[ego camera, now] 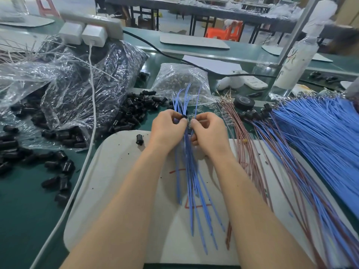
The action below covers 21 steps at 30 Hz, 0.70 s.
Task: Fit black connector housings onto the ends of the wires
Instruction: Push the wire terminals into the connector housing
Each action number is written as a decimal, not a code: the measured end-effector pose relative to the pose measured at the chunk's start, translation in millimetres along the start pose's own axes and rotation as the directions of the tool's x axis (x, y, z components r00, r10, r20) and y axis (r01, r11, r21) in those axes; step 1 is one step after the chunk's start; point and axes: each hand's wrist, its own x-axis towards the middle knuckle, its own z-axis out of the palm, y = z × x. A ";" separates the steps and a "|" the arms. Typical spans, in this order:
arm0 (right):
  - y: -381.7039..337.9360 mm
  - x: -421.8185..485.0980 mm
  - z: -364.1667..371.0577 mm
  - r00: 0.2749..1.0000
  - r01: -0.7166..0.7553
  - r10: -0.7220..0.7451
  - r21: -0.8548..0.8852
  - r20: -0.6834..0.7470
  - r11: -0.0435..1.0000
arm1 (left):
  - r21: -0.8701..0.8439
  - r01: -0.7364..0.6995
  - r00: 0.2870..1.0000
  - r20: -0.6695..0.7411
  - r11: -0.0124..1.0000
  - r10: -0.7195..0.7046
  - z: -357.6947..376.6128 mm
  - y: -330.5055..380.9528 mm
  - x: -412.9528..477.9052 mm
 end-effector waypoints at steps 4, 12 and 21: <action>-7.6 0.6 -8.8 0.996 -0.055 0.070 0.257 -0.047 0.965 | -0.043 -0.066 0.992 -0.114 0.997 0.061 -5.2 3.8 -0.6; -12.7 5.6 -49.6 0.911 0.072 0.255 0.734 -0.323 0.675 | -0.535 0.305 0.742 0.652 0.788 0.156 -2.9 18.9 -20.6; -6.7 3.8 -29.3 0.994 -0.104 0.102 0.458 0.030 0.883 | -0.589 0.164 0.876 0.457 0.791 0.158 1.5 16.7 -14.4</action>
